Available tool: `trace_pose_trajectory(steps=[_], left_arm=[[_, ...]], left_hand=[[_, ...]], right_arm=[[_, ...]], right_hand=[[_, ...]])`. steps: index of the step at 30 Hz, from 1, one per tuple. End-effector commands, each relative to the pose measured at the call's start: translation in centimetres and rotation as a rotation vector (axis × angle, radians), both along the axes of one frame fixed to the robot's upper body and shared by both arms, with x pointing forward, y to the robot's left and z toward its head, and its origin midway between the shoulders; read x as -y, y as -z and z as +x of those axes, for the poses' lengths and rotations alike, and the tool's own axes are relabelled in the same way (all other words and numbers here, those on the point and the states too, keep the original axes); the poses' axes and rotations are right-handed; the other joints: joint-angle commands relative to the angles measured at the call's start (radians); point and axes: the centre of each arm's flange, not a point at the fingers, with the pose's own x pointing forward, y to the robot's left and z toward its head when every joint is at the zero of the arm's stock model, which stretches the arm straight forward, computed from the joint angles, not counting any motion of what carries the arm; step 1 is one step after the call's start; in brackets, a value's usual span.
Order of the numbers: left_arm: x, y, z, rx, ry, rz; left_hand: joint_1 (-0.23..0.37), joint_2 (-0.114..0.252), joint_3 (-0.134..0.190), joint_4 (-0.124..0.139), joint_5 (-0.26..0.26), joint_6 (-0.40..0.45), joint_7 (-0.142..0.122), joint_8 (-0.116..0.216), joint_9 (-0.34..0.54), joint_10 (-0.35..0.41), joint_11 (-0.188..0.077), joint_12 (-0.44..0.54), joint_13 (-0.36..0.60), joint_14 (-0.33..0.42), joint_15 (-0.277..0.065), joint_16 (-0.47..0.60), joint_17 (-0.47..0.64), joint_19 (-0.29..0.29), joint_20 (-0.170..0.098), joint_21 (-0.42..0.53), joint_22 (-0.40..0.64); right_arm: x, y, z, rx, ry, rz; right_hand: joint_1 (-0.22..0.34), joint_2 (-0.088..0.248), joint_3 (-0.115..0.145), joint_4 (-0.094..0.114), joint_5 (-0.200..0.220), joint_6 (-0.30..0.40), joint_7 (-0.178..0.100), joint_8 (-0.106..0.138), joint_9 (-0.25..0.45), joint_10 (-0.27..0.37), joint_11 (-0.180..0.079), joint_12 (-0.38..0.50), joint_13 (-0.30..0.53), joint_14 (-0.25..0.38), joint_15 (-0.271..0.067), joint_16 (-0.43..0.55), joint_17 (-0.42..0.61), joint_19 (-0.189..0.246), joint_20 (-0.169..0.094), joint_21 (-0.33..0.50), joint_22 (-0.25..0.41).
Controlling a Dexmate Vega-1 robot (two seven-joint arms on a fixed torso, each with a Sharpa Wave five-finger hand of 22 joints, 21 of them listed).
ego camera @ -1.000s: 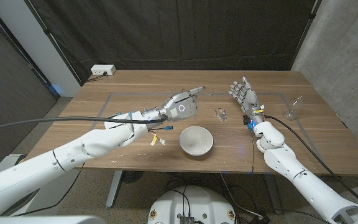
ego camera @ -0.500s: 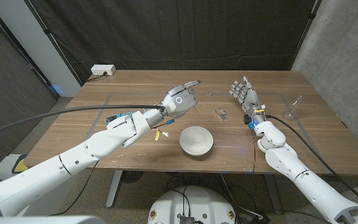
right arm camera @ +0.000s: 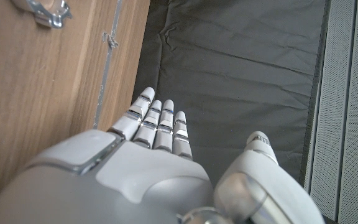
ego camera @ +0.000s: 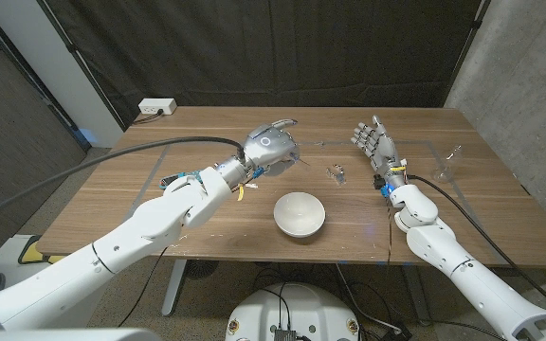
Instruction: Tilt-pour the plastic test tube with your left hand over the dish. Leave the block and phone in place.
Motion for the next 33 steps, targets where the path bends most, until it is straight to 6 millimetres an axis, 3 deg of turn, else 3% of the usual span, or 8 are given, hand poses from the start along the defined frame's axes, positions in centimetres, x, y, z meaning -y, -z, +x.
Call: trace_pose_trajectory(steps=[1, 16, 33], left_arm=[[-0.8, 0.0, 0.1, -0.160, 0.061, -0.224], [-2.7, 0.3, 0.4, -0.154, 0.071, -0.471], [-5.8, 0.9, 3.6, -0.397, 0.221, -0.788]], left_hand=[[0.008, 0.015, 0.018, 0.011, 0.000, 0.001, 0.007, -0.001, 0.004, 0.050, -0.040, 0.002, 0.001, 0.008, -0.126, 0.002, 0.003, 0.011, -0.094, -0.001, 0.003], [0.011, 0.013, 0.023, 0.012, -0.002, 0.002, 0.013, -0.002, 0.005, 0.049, -0.037, 0.000, -0.002, 0.016, -0.125, 0.001, 0.002, 0.019, -0.080, 0.001, 0.003], [0.011, 0.012, 0.027, 0.015, -0.004, 0.001, 0.019, -0.003, 0.006, 0.051, -0.033, -0.001, -0.003, 0.027, -0.122, 0.001, 0.001, 0.020, -0.076, -0.001, 0.003]], right_arm=[[0.4, -0.3, 0.3, 0.008, -0.016, -0.002], [0.3, -0.7, 0.7, 0.001, -0.026, -0.023], [0.4, -0.4, 0.7, 0.000, -0.007, -0.013]], right_hand=[[0.007, 0.008, -0.002, -0.004, -0.003, 0.009, 0.002, 0.004, 0.002, 0.004, 0.001, 0.006, 0.003, 0.009, -0.003, -0.001, 0.005, 0.010, 0.002, -0.007, 0.004], [0.007, 0.009, -0.003, -0.004, -0.003, 0.010, 0.002, 0.004, 0.002, 0.007, -0.002, 0.006, 0.003, 0.008, -0.002, -0.001, 0.005, 0.009, 0.003, -0.009, 0.004], [0.008, 0.009, -0.004, -0.005, -0.003, 0.012, 0.001, 0.005, 0.002, 0.006, -0.001, 0.006, 0.003, 0.007, -0.003, -0.001, 0.005, 0.009, 0.003, -0.010, 0.004]])
